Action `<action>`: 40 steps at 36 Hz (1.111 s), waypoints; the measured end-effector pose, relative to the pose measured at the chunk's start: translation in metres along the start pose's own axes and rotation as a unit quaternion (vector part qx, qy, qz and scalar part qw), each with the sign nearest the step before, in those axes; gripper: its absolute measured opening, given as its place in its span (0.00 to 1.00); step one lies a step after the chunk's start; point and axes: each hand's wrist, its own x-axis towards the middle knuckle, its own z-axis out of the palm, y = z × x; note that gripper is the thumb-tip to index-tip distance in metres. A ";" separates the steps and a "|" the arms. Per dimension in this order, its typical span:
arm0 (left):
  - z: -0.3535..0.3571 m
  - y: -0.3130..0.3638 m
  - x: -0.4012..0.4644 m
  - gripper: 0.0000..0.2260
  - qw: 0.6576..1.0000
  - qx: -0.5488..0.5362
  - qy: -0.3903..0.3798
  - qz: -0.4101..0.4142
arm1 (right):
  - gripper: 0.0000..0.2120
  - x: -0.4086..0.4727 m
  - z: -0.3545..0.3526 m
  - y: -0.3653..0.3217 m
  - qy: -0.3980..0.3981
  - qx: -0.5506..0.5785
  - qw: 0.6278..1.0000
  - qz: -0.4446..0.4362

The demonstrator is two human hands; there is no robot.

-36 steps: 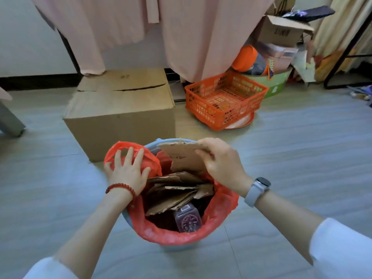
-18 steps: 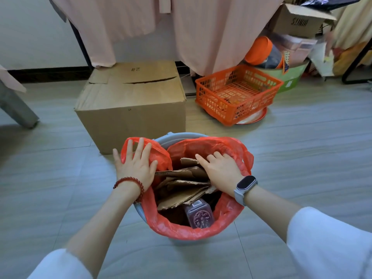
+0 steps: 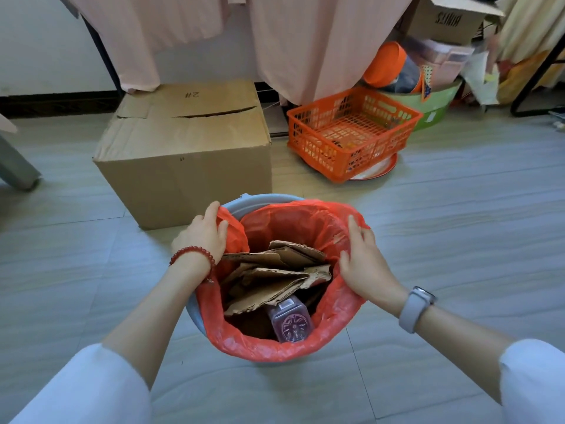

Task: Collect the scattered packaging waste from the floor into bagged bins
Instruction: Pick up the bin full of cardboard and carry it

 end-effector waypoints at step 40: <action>-0.418 0.180 -0.555 0.13 0.737 -0.112 0.222 -0.629 | 0.29 -0.263 -0.404 -0.280 -0.303 -0.086 0.852 -0.419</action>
